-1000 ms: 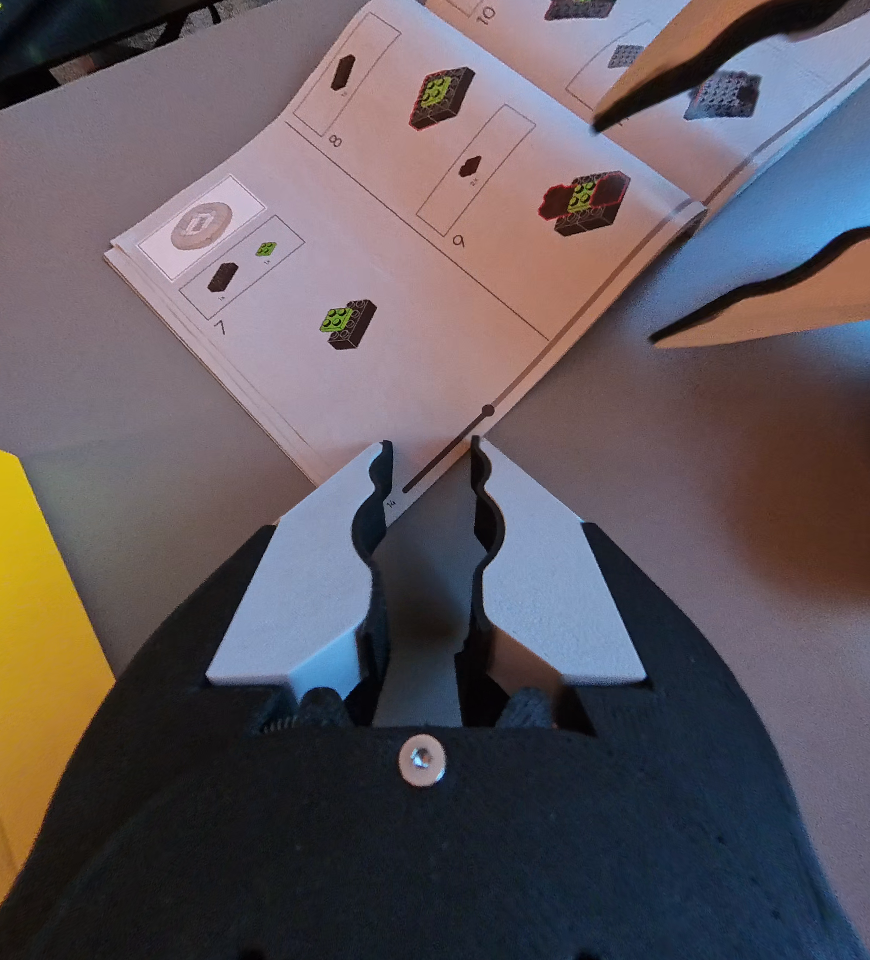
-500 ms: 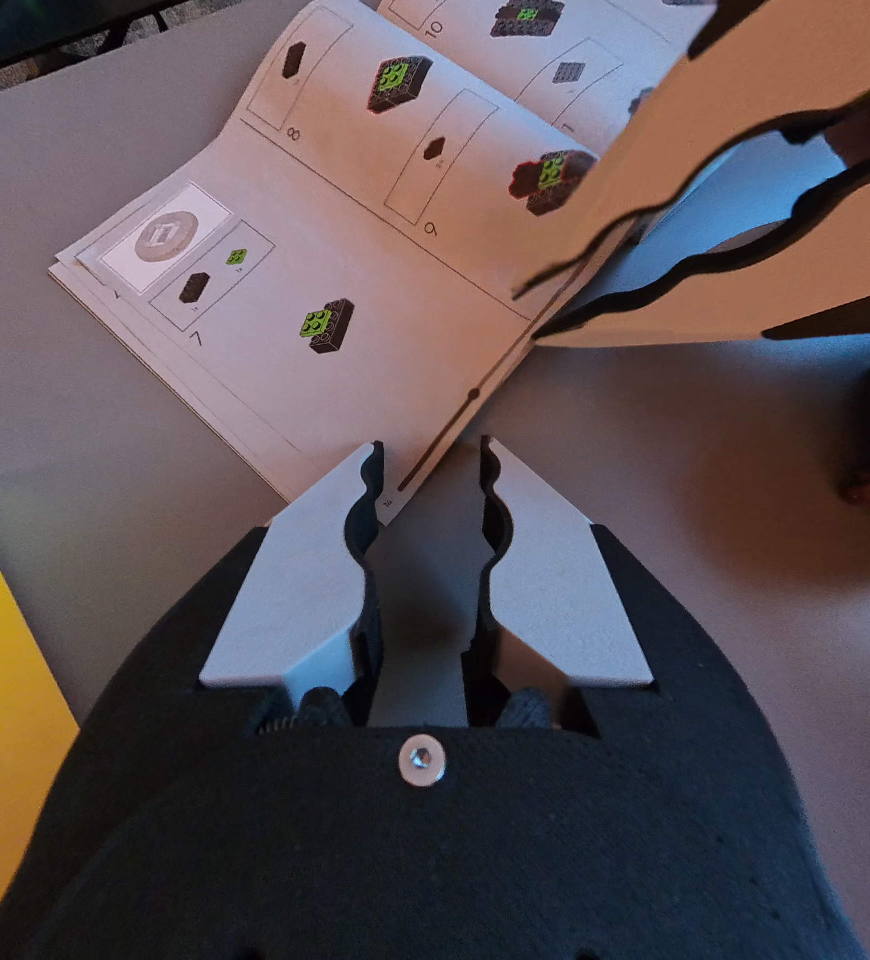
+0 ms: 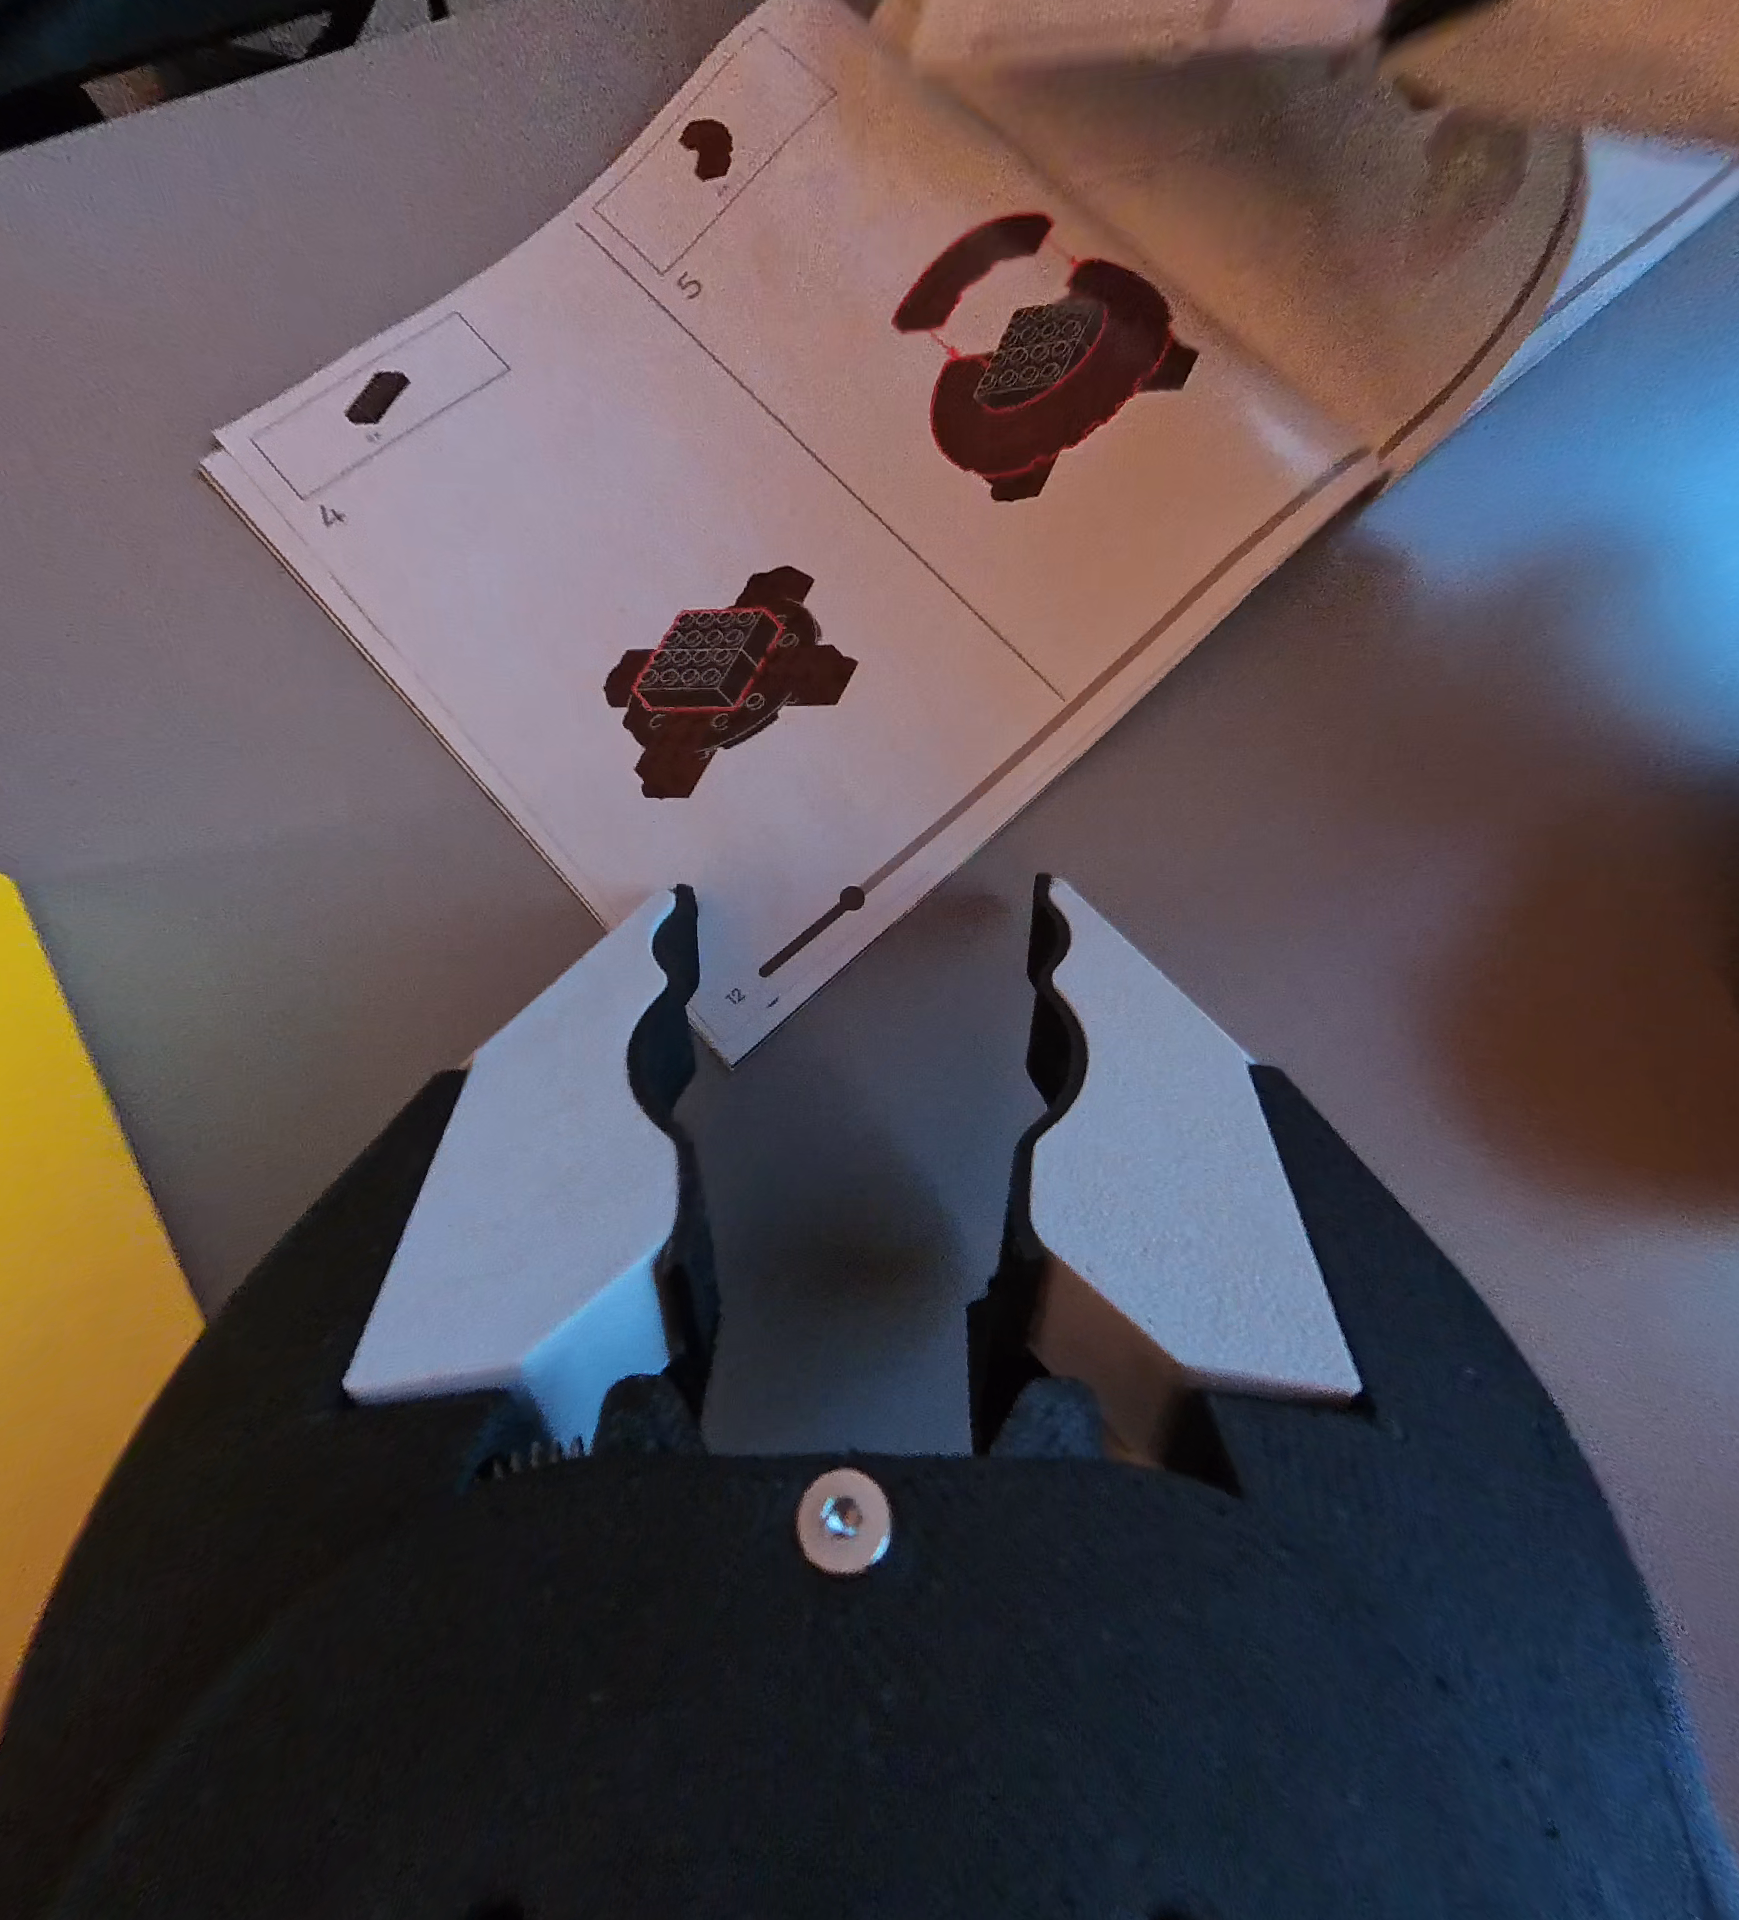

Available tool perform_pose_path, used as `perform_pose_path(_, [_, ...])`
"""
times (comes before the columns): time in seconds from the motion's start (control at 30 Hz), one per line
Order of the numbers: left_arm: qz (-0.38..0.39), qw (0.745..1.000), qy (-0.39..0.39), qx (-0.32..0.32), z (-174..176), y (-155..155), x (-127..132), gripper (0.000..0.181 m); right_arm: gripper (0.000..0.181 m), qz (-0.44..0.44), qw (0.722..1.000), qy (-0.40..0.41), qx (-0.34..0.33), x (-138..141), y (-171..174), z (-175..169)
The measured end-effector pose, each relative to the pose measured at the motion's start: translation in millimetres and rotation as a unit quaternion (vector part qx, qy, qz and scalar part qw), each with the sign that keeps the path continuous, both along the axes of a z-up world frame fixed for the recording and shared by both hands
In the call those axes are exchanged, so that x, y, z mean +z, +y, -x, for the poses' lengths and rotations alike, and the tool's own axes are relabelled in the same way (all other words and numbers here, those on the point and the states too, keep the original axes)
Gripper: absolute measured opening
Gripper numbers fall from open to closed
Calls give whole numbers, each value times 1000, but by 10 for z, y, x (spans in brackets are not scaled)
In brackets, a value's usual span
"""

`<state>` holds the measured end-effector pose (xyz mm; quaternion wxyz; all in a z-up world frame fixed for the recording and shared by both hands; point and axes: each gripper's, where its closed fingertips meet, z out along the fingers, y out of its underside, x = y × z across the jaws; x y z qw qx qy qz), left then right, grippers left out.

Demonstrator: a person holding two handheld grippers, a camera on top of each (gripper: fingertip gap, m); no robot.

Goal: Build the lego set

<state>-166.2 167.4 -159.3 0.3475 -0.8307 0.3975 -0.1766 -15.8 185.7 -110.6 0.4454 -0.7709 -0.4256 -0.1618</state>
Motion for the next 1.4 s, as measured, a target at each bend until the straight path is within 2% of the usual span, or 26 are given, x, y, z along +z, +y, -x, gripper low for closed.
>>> perform_pose_path(0.03, [-8, 1000, 12, 2, 17, 13, -9, 65, 3, -11, 999, 10, -38, 50, 25, -150])
perform_pose_path(0.1, [-17, 1000, 24, 5, 34, 33, -19, 66, 30, -31, 995, 70, -64, 205, 18, -228])
perform_pose_path(0.13, [-17, 1000, 24, 5, 33, 35, -19, 66, 33, -39, 993, 107, -36, 297, -22, -120])
perform_pose_path(0.2, [-16, 1000, 23, 4, 23, 34, -21, 65, 36, -35, 986, 151, 65, 407, -174, 240])
perform_pose_path(0.27, [-16, 1000, 20, 0, 6, 28, -21, 63, 40, -1, 981, 136, 136, 308, -312, 499])
perform_pose_path(0.33, [-17, 1000, 19, -5, -14, 14, -19, 59, 48, 44, 985, 90, 138, 70, -317, 534])
perform_pose_path(0.4, [-19, 1000, 18, -10, -35, -2, -17, 54, 56, 84, 985, 76, 128, -144, -298, 537])
perform_pose_path(0.57, [-19, 1000, 16, -17, -76, -16, -17, 53, 59, 118, 982, 99, 110, -349, -248, 536])
perform_pose_path(0.87, [-23, 999, 11, -47, -235, -105, -17, 53, 55, 87, 986, 97, 101, -221, -166, 530])
perform_pose_path(1.03, [-22, 998, 10, -51, -236, -117, -17, 53, 53, 75, 984, 135, 92, -94, -176, 461])
perform_pose_path(1.23, [-21, 998, 9, -51, -228, -119, -18, 54, 54, 67, 983, 149, 80, 63, -217, 244])
perform_pose_path(1.4, [-21, 998, 11, -51, -229, -120, -16, 53, 57, 44, 985, 166, 30, 354, -185, -265])
